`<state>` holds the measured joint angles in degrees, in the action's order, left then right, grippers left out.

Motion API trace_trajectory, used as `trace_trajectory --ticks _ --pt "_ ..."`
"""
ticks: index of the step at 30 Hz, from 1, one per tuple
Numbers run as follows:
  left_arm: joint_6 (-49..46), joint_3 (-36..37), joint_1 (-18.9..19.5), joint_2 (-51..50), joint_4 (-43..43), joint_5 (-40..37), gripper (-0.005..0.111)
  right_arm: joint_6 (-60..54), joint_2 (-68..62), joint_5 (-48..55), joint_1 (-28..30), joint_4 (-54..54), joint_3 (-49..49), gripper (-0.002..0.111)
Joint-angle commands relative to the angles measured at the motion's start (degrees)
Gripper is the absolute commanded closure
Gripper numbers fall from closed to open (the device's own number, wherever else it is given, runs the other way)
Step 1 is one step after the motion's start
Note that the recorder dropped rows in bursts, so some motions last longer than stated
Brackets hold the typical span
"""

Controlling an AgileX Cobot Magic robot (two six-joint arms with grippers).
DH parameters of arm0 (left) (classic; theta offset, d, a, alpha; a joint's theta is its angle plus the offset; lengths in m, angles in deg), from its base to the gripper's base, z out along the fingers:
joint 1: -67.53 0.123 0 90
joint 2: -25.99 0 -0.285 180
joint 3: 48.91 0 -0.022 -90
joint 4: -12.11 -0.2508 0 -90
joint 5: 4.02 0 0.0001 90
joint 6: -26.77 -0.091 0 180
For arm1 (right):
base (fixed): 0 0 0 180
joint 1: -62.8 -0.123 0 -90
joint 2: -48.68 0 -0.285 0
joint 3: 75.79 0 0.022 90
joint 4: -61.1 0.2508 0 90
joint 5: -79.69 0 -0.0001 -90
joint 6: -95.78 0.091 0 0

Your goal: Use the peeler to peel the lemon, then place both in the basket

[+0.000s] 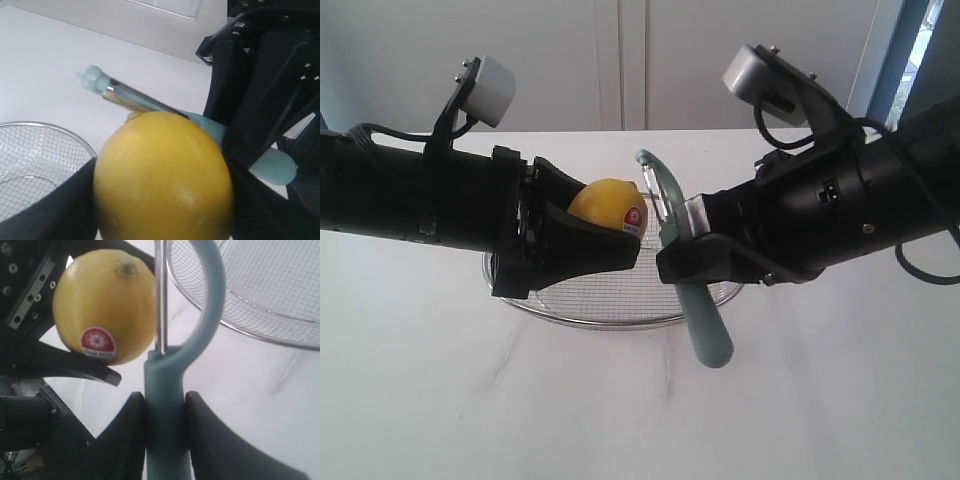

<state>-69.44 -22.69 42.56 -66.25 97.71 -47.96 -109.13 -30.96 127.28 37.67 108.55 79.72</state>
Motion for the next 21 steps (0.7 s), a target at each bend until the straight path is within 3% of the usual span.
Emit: trace_trajectory --ticks 1,21 --pt "-0.1 0.3 -0.4 0.5 1.4 -1.3 0.107 0.3 0.5 -2.7 0.2 0.2 -0.2 0.108" --pt "-0.1 0.3 -0.4 0.5 0.8 -0.8 0.107 7.6 0.5 -6.0 0.2 -15.7 -0.2 0.108"
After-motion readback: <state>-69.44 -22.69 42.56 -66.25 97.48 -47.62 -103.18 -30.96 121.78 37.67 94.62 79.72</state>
